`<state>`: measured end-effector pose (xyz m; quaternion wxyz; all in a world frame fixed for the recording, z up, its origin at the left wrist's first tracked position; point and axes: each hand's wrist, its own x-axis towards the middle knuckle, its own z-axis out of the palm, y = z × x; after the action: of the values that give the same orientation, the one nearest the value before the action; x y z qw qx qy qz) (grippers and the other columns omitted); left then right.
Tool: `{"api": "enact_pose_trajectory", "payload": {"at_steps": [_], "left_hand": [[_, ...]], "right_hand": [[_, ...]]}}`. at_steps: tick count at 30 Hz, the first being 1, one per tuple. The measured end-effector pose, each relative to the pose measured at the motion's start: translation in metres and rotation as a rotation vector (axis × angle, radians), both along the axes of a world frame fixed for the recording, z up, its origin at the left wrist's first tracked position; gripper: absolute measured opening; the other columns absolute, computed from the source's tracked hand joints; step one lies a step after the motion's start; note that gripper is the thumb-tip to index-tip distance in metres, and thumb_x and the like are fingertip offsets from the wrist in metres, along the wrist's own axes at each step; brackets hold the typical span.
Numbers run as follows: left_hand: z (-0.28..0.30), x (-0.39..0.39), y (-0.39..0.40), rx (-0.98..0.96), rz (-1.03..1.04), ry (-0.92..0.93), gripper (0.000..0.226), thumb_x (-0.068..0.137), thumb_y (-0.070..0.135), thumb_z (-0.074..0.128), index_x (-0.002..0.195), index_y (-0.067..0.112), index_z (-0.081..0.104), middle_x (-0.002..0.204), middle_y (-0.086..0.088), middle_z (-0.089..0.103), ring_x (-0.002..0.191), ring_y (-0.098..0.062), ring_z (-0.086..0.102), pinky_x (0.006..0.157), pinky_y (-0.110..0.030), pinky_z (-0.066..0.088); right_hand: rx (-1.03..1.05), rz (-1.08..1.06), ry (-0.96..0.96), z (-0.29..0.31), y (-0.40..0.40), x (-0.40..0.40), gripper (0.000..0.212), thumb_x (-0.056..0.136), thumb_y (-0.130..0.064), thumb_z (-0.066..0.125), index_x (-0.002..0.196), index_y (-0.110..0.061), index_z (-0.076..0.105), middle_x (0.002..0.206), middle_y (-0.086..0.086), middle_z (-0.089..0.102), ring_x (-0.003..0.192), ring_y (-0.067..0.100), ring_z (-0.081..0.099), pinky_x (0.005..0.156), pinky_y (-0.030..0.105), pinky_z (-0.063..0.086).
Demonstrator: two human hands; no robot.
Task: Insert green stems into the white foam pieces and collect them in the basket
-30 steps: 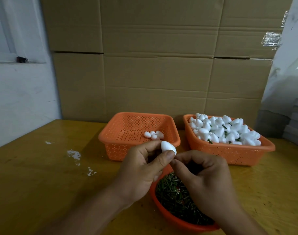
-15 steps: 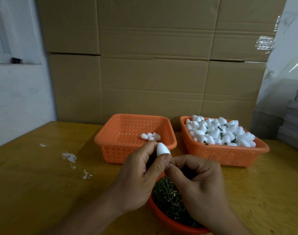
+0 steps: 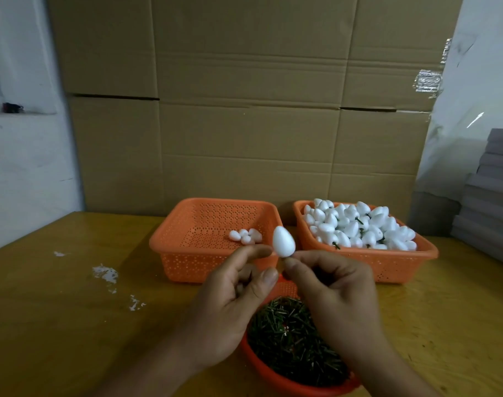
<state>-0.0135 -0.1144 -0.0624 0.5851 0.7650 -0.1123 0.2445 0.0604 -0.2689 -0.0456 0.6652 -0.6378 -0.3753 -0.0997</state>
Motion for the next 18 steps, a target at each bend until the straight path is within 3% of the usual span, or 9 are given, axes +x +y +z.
{"api": "enact_pose_trajectory", "payload": {"at_steps": [3,8,12,14,16,18], "left_hand": [[-0.005,0.001,0.002,0.01,0.026,0.015,0.037,0.088,0.062,0.055,0.119,0.044,0.061,0.067,0.01,0.048,0.058,-0.001,0.046,0.056,-0.022,0.041],[-0.007,0.0,0.001,0.045,0.038,0.028,0.032,0.086,0.064,0.054,0.108,0.043,0.065,0.069,-0.003,0.055,0.056,-0.004,0.048,0.055,-0.021,0.042],[-0.007,0.001,0.0,0.043,0.043,0.035,0.03,0.087,0.062,0.054,0.104,0.041,0.067,0.068,0.004,0.056,0.055,0.0,0.047,0.053,-0.018,0.04],[-0.007,0.001,0.0,0.048,0.049,0.034,0.031,0.087,0.062,0.054,0.102,0.04,0.067,0.068,0.006,0.055,0.055,-0.001,0.047,0.053,-0.018,0.04],[-0.008,0.001,0.0,0.058,0.052,0.027,0.031,0.088,0.062,0.054,0.102,0.038,0.068,0.069,0.003,0.057,0.056,-0.001,0.048,0.054,-0.018,0.04],[-0.008,0.002,0.0,0.062,0.048,0.02,0.031,0.089,0.062,0.054,0.101,0.037,0.068,0.067,0.005,0.055,0.056,0.0,0.047,0.053,-0.018,0.039]], "right_hand": [[0.015,-0.12,0.048,0.01,-0.009,0.018,0.016,0.087,-0.017,0.074,0.078,-0.029,0.079,0.064,0.005,0.07,0.051,0.003,0.054,0.048,0.017,0.044],[0.003,-0.387,0.13,0.02,-0.026,0.073,0.027,0.088,-0.017,0.074,0.066,-0.033,0.074,0.068,-0.003,0.074,0.054,0.001,0.061,0.052,0.017,0.05],[-0.079,-0.628,0.192,0.023,-0.047,0.126,0.006,0.089,-0.021,0.074,0.084,-0.024,0.077,0.072,-0.01,0.072,0.063,0.006,0.065,0.059,0.028,0.051],[-0.132,-0.735,0.226,0.025,-0.055,0.149,0.007,0.087,-0.021,0.075,0.091,-0.017,0.079,0.072,-0.005,0.072,0.068,0.015,0.068,0.065,0.039,0.059],[-0.213,-0.814,0.227,0.027,-0.059,0.166,0.005,0.085,-0.019,0.074,0.086,-0.018,0.079,0.07,0.001,0.072,0.07,0.024,0.07,0.073,0.049,0.061],[-0.291,-0.855,0.212,0.029,-0.059,0.178,0.008,0.085,-0.016,0.071,0.082,-0.017,0.078,0.071,0.007,0.072,0.071,0.029,0.07,0.074,0.05,0.062]]}}
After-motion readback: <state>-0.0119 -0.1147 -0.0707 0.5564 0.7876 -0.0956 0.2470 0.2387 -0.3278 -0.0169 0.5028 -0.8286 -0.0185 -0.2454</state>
